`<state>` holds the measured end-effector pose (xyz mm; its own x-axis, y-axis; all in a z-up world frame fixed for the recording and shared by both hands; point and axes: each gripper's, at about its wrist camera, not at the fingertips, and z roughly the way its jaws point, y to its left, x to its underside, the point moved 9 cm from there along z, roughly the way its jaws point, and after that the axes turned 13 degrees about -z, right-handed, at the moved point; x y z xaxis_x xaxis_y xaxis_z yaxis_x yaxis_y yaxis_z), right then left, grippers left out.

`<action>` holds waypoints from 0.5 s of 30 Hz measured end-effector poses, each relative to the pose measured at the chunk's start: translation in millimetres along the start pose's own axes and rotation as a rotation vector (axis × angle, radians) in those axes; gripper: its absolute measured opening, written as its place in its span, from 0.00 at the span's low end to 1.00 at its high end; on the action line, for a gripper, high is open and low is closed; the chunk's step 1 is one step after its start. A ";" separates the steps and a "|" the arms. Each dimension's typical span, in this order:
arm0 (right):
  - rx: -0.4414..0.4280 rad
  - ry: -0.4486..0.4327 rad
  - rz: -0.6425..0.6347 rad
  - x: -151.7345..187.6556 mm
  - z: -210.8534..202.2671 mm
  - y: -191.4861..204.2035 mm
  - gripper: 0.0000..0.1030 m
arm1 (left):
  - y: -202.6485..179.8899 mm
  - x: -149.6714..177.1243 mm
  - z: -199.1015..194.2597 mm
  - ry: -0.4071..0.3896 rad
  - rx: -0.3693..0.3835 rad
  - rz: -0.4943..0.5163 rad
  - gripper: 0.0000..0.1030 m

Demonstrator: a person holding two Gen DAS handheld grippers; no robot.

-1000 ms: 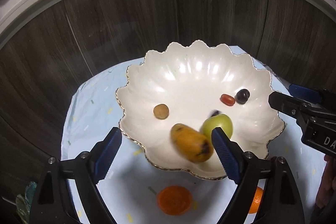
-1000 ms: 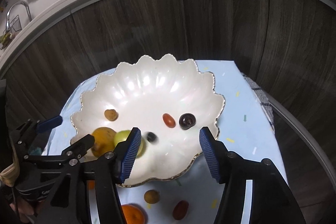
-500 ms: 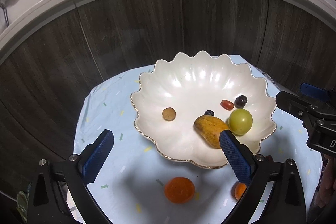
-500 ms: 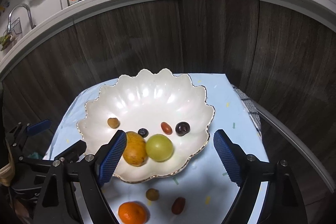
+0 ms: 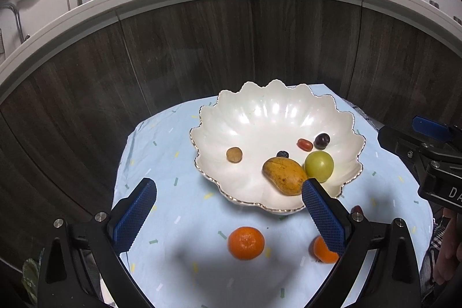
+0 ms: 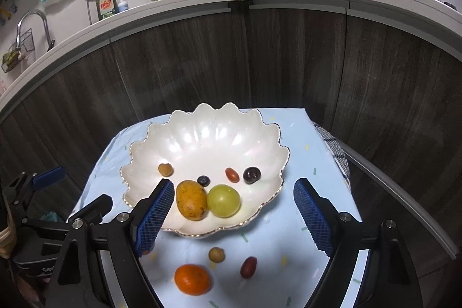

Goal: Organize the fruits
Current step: 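Withdraw both open tools from the bowl toward the mandarin oranges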

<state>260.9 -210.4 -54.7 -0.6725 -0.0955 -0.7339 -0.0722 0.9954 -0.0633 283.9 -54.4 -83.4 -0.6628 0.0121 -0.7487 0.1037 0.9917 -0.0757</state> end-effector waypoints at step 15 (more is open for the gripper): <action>0.010 0.013 -0.016 17.6 -12.2 10.0 0.83 | 7.0 17.9 -13.8 0.005 -0.004 0.007 0.99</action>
<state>239.3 -202.3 -60.0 -0.6807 -0.1111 -0.7241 -0.0754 0.9938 -0.0816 262.5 -45.4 -88.2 -0.6660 0.0200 -0.7456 0.1054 0.9921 -0.0675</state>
